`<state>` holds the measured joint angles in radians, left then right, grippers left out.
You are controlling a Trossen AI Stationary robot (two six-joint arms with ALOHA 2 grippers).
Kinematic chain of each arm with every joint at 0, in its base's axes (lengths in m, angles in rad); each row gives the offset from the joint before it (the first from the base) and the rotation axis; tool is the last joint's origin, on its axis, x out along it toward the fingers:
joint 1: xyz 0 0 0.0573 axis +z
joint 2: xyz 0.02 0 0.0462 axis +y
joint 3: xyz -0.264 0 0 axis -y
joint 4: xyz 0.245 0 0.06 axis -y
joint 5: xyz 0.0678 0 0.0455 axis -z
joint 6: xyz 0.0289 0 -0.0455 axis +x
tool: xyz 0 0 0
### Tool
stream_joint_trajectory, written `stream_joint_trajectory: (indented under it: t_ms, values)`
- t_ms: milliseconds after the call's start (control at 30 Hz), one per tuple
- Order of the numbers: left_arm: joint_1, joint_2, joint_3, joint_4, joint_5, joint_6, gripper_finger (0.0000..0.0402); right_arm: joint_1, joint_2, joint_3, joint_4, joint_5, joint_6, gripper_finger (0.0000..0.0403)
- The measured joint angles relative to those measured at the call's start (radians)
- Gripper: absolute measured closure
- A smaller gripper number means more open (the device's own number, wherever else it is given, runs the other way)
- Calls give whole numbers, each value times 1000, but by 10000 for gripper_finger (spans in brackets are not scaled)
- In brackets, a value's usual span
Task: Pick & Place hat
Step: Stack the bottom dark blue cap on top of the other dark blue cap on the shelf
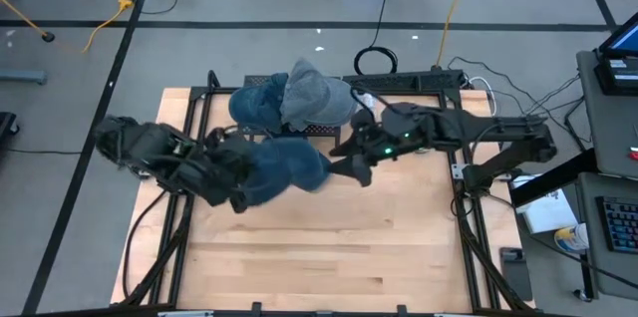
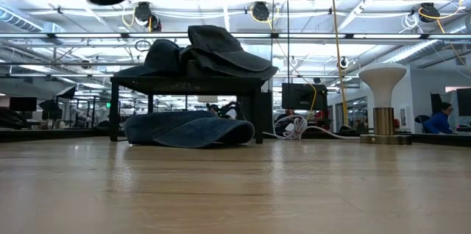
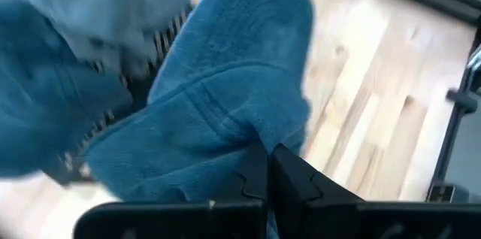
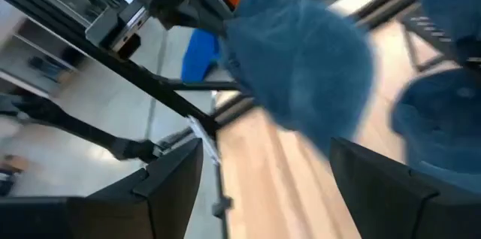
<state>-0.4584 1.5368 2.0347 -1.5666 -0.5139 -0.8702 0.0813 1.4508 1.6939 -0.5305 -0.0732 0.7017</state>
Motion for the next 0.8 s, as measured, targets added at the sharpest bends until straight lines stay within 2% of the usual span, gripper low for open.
stream_joint_trajectory:
  t_ms: [100,300,567,800]
  values:
    - [0,0,54,6,-41,52,401,17,33,0,73,4,33,124]
    - [15,0,106,108,-47,177,401,46,86,0,141,128,46,124]
    - [19,1,116,133,-27,240,401,74,70,0,118,221,40,124]
    - [18,1,116,137,-8,259,401,78,28,1,50,414,46,124]
